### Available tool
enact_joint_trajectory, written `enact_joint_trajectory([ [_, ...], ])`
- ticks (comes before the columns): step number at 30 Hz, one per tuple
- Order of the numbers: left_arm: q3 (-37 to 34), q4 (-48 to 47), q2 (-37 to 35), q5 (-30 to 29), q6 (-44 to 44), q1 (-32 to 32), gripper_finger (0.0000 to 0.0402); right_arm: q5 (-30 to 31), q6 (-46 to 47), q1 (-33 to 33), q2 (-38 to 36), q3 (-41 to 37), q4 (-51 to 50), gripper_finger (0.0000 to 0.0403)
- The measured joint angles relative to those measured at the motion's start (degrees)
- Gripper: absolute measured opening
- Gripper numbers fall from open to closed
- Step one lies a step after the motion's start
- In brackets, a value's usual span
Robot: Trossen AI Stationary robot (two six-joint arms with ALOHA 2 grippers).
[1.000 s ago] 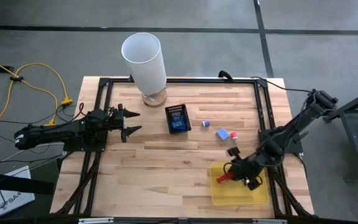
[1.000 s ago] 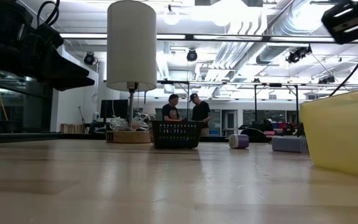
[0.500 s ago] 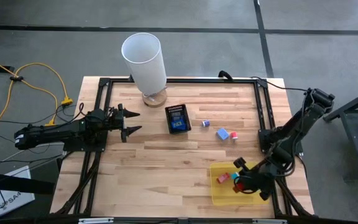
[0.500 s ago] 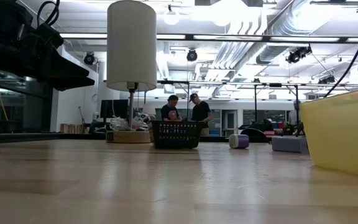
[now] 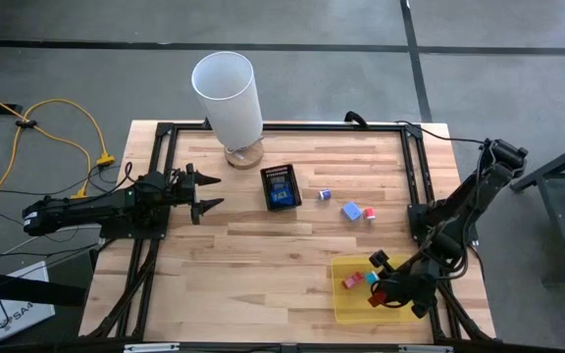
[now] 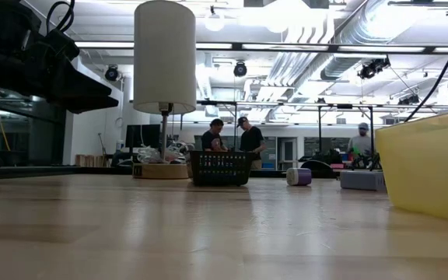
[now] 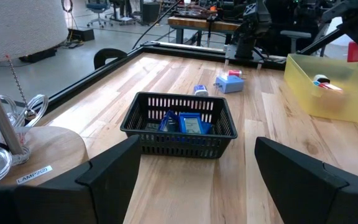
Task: Pick & Place Office items
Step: Put the red adapter into the yellow bin
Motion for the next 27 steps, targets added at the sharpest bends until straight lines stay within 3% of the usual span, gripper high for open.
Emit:
enact_joint_trajectory([
  [27,0.0,0.0,0.0,0.0,0.0,0.0,0.0308,-0.7,1.6,0.0,15.2,0.0,0.0,0.0112],
])
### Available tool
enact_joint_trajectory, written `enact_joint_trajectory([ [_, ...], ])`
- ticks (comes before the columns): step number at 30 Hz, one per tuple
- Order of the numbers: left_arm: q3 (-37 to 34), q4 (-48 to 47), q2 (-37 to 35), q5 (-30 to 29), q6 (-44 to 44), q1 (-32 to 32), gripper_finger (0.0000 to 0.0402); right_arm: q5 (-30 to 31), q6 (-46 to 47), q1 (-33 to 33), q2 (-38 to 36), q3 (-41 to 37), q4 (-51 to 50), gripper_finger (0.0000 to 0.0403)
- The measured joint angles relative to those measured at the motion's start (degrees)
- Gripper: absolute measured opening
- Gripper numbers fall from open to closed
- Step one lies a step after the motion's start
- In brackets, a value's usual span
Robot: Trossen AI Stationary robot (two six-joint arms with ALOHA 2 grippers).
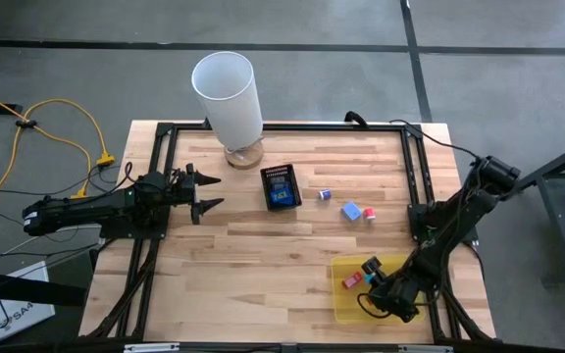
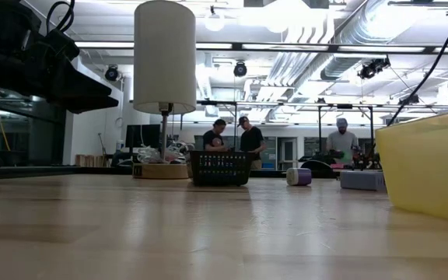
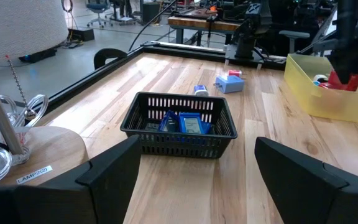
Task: Pick & Place Office items
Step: Put the red adapter into the yellow bin, then put the violet charger adaptor into the yellow bin
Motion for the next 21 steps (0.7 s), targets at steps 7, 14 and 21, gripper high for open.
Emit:
enact_joint_trajectory([
  [7,0.0,0.0,0.0,0.0,0.0,0.0,0.0308,-0.4,0.3,0.0,1.4,0.0,0.0,0.0114],
  [14,0.0,0.0,0.0,0.0,0.0,0.0,0.0308,-1.0,1.0,0.0,1.4,0.0,0.0,0.0123],
  [21,0.0,0.0,0.0,0.0,0.0,0.0,0.0308,-0.9,0.9,0.0,1.4,0.0,0.0,0.0157],
])
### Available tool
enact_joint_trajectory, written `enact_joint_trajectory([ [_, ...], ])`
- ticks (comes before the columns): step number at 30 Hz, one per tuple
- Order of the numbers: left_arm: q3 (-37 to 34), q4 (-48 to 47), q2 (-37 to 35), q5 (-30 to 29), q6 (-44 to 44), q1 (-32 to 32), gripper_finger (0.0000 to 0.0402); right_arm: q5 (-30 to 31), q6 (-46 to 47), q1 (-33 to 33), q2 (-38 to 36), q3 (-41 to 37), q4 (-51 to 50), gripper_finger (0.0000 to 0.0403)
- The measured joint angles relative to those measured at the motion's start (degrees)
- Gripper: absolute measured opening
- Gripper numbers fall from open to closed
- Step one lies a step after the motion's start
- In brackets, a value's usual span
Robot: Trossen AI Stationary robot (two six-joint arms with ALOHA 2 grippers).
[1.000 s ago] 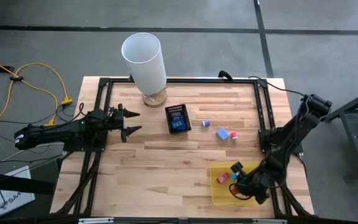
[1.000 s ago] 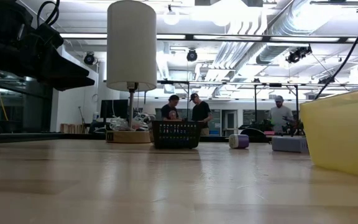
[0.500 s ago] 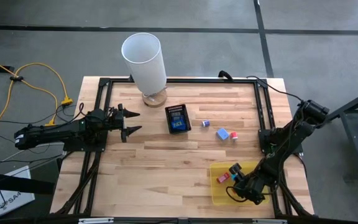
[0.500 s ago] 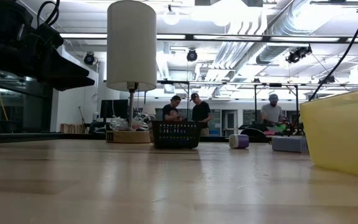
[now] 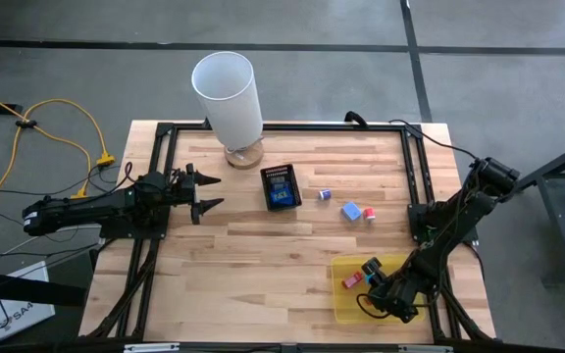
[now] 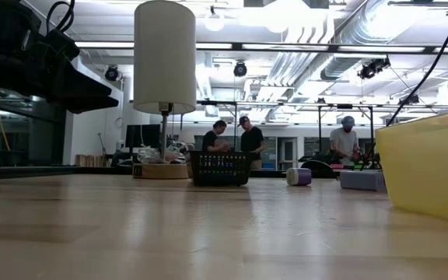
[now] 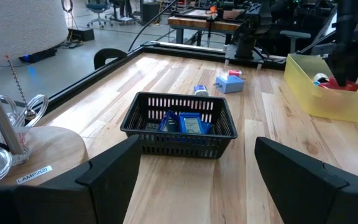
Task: Pick & Place Office items
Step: Put the violet charger adaptor into the yellow bin
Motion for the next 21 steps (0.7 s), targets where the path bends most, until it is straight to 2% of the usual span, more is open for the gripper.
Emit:
enact_joint_trajectory([
  [21,0.0,0.0,0.0,0.0,0.0,0.0,0.0308,0.0,-0.3,0.0,-0.4,0.0,1.2,0.0165],
])
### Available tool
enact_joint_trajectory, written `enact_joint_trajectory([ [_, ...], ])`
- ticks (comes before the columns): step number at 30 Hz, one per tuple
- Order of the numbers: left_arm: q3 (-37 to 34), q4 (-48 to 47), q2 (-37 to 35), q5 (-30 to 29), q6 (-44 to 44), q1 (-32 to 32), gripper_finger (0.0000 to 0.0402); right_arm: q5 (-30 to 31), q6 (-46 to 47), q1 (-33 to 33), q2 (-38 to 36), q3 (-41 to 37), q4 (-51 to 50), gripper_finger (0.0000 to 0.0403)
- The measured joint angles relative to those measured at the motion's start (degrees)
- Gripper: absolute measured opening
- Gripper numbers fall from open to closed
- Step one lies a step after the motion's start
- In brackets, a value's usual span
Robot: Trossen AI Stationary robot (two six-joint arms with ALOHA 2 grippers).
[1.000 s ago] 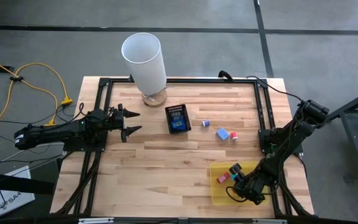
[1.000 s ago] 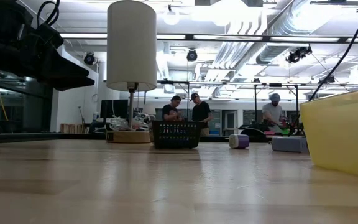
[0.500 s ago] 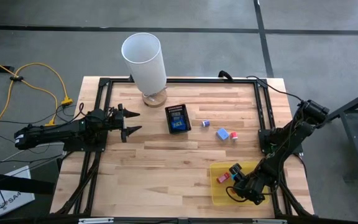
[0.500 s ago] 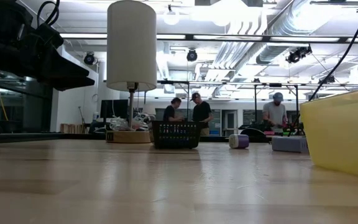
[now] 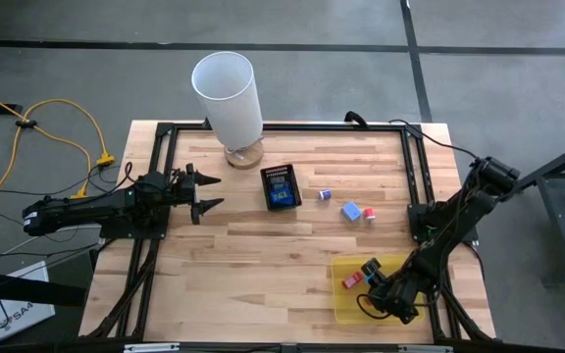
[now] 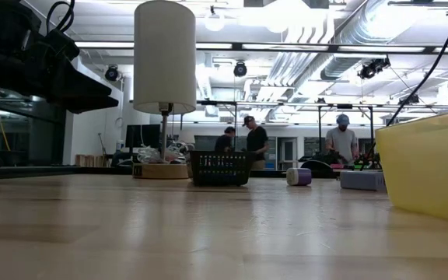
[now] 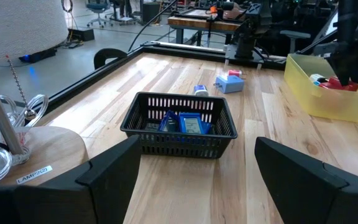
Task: Pick & Place Office items
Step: Put the violet charger adaptor into the yellow bin
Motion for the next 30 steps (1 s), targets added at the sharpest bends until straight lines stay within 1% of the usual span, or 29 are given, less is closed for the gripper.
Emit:
enact_joint_trajectory([
  [14,0.0,0.0,0.0,0.0,0.0,0.0,0.0308,1.5,-2.7,-0.9,-4.2,0.0,0.3,0.0165],
  [30,0.0,0.0,0.0,0.0,0.0,0.0,0.0308,1.5,-6.2,-4.6,-12.6,0.0,0.1,0.0165],
])
